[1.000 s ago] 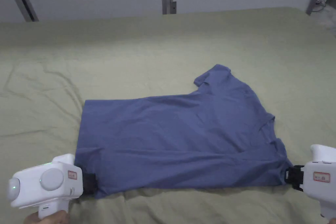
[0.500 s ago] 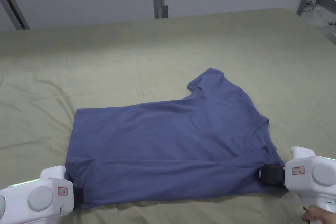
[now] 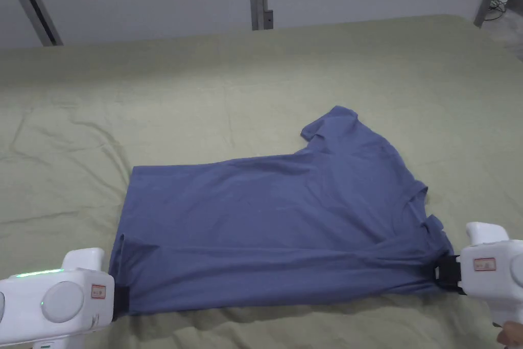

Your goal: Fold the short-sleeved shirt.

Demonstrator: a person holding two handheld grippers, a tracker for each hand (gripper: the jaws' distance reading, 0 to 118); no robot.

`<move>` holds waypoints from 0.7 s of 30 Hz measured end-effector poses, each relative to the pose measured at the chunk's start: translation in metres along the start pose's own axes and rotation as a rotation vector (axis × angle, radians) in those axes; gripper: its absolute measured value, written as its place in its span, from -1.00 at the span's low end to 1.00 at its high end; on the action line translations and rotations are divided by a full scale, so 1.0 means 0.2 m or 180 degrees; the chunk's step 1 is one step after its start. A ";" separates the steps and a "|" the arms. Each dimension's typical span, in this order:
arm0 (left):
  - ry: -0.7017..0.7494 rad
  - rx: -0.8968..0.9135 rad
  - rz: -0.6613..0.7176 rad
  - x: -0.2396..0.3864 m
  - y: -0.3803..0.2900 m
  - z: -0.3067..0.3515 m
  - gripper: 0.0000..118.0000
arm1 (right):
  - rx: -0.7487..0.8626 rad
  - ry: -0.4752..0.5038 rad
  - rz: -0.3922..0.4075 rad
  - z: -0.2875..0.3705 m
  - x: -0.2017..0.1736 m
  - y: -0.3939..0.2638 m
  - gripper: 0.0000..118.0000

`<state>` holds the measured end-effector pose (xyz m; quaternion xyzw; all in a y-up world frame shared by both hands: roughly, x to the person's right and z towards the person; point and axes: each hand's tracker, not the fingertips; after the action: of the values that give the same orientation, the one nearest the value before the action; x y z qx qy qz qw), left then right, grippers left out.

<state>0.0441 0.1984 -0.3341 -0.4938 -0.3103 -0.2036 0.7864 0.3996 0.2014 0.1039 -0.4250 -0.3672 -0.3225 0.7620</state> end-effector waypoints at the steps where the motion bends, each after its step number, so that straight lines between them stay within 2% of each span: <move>1: 0.0008 0.0001 0.0004 -0.01 -0.03 0.04 -0.72 | 0.0009 -0.0017 0.0015 0.04 0.01 -0.01 -0.88; 3: 0.0041 -0.0025 0.0024 -0.02 -0.10 0.10 -0.73 | 0.0011 -0.0052 0.0080 0.10 0.02 -0.06 -0.88; 5: 0.0382 -0.0089 -0.0116 -0.05 -0.21 0.11 -0.74 | -0.0010 -0.0246 0.0115 0.13 0.06 -0.14 -0.88; 6: 0.0427 -0.0094 -0.0130 -0.07 -0.26 0.12 -0.74 | -0.0025 -0.0234 0.0131 0.13 0.09 -0.17 -0.88; 7: 0.0266 -0.0088 -0.0041 -0.10 -0.30 0.13 -0.74 | -0.0035 -0.0213 0.0124 0.12 0.12 -0.20 -0.88; 8: -0.0018 -0.0163 0.0149 -0.10 -0.33 0.11 -0.74 | -0.0140 -0.0049 -0.0040 0.11 0.13 -0.22 -0.88; 9: -0.0128 -0.0233 0.0276 -0.11 -0.35 0.09 -0.74 | -0.0192 -0.0053 -0.0100 0.09 0.14 -0.24 -0.88; 12: -0.0127 -0.0203 0.0213 -0.05 -0.40 0.12 -0.74 | -0.0086 -0.0147 -0.0096 0.04 0.12 -0.28 -0.85; 13: -0.0135 -0.0148 0.0116 -0.01 -0.40 0.15 -0.74 | -0.0064 -0.0160 -0.0135 0.04 0.11 -0.27 -0.64; 14: -0.0187 -0.0093 0.0103 0.01 -0.40 0.18 -0.73 | -0.0063 -0.0178 -0.0117 0.05 0.10 -0.26 -0.10; 15: -0.0218 -0.0039 0.0141 0.01 -0.39 0.21 -0.64 | -0.0084 -0.0245 -0.0060 0.06 0.09 -0.24 0.78; 16: -0.0272 -0.0011 0.0187 0.01 -0.36 0.20 -0.42 | -0.0091 -0.0285 -0.0008 0.06 0.09 -0.24 0.98; 17: -0.0302 0.0019 0.0213 0.02 -0.34 0.22 -0.09 | -0.0030 -0.0338 0.0056 0.08 0.08 -0.24 0.93; 18: -0.0426 0.0080 0.0268 0.04 -0.32 0.24 0.37 | 0.0137 -0.0346 0.0117 0.14 0.07 -0.23 0.76; 19: -0.0384 0.0069 0.0245 0.06 -0.30 0.26 0.55 | 0.0173 -0.0357 0.0138 0.18 0.06 -0.21 0.66; 20: -0.0398 0.0102 0.0238 0.06 -0.27 0.27 0.55 | 0.0218 -0.0456 0.0162 0.21 0.04 -0.19 0.54; 21: -0.0423 0.0203 0.0166 0.08 -0.25 0.29 0.54 | 0.0299 -0.0501 0.0216 0.24 0.02 -0.18 0.24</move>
<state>0.0074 0.2291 -0.2720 -0.4888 -0.3551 -0.1399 0.7845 0.3587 0.2281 0.1393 -0.4250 -0.4259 -0.2445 0.7604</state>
